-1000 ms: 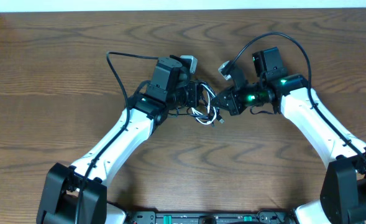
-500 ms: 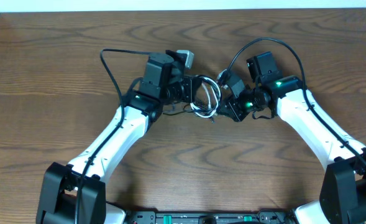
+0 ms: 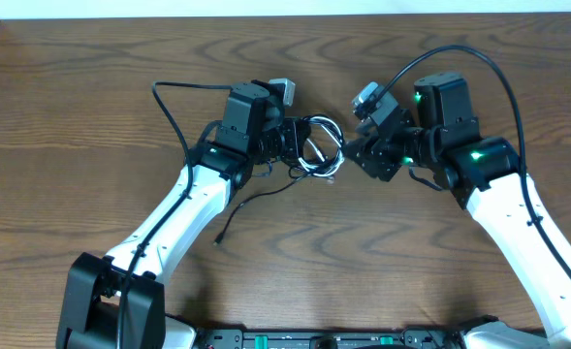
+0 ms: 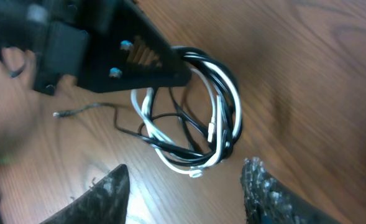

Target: Untangle cables

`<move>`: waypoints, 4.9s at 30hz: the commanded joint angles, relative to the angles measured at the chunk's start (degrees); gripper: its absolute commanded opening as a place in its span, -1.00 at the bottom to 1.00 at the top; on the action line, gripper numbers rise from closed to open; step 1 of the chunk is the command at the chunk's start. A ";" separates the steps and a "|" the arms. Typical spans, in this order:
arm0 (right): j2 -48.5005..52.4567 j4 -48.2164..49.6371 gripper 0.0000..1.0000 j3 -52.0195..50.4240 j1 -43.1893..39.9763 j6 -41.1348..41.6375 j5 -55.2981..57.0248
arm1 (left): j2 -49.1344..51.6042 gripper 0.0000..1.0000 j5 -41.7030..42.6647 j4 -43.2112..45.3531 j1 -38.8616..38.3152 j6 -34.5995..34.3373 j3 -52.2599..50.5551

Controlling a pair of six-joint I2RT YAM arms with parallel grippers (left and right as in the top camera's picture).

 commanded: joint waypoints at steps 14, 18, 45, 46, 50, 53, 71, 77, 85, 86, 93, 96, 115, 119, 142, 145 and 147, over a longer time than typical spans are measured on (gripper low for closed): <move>7.96 1.99 -0.24 0.20 0.50 -2.43 2.54 | -0.22 -0.86 7.23 -1.60 0.15 -8.66 0.76; 7.96 0.72 -0.41 0.20 0.42 -1.14 2.75 | -0.22 -0.85 6.56 -1.57 0.59 -8.90 0.76; 12.20 -1.11 -0.45 0.13 2.38 9.03 4.20 | -0.22 -0.85 10.05 -1.57 2.64 -15.28 0.76; 12.20 -0.83 -0.58 0.13 2.38 9.03 4.20 | -0.22 -0.85 10.03 -1.60 2.64 -15.28 0.76; 12.20 -0.96 -0.98 0.13 2.38 11.93 3.91 | -0.22 -0.85 10.01 -1.40 2.64 -15.28 0.76; 12.37 -0.94 -0.98 0.13 2.47 15.06 3.58 | -0.22 -0.85 10.01 -1.16 2.64 -15.30 0.76; 21.18 1.22 -0.98 -0.92 5.60 18.80 10.12 | -0.22 -0.85 10.03 0.37 2.78 -16.31 0.76; 21.18 -1.49 -0.98 -0.92 1.40 19.19 15.43 | -0.22 -0.85 14.45 0.90 4.94 -15.87 0.76; 20.15 -3.19 -0.98 -0.81 -3.28 18.18 11.54 | -0.22 -0.85 25.11 1.88 7.58 -2.16 0.76; 19.41 -3.39 -0.98 -0.81 -4.26 16.52 8.11 | -0.22 -0.85 26.64 1.90 7.58 0.61 0.76; 8.85 -3.93 -0.93 -0.81 -12.31 7.63 -11.56 | -0.22 -0.85 29.55 2.10 7.58 9.90 0.76; 4.85 -2.29 -0.82 -0.81 -14.75 7.65 -15.02 | -0.22 -0.85 29.88 2.12 7.58 9.88 0.76; 5.90 6.10 0.28 -0.81 -15.67 10.58 -23.47 | -0.13 -0.85 44.78 5.20 2.23 17.90 0.76; 5.97 3.76 0.06 -0.83 -16.79 13.46 -23.45 | -0.11 -0.85 38.56 2.36 0.48 23.47 0.76; 10.95 -0.98 -0.36 -0.87 -13.14 24.81 -24.96 | -0.11 -0.85 30.05 3.08 -1.92 23.41 0.76; 10.95 -0.87 -0.35 -0.87 -12.92 25.22 -25.20 | -0.11 -0.85 30.05 2.91 -1.92 23.41 0.76; 10.95 0.00 -0.42 -0.87 -12.94 32.46 -26.56 | -0.11 -0.85 30.03 2.89 -1.92 23.43 0.76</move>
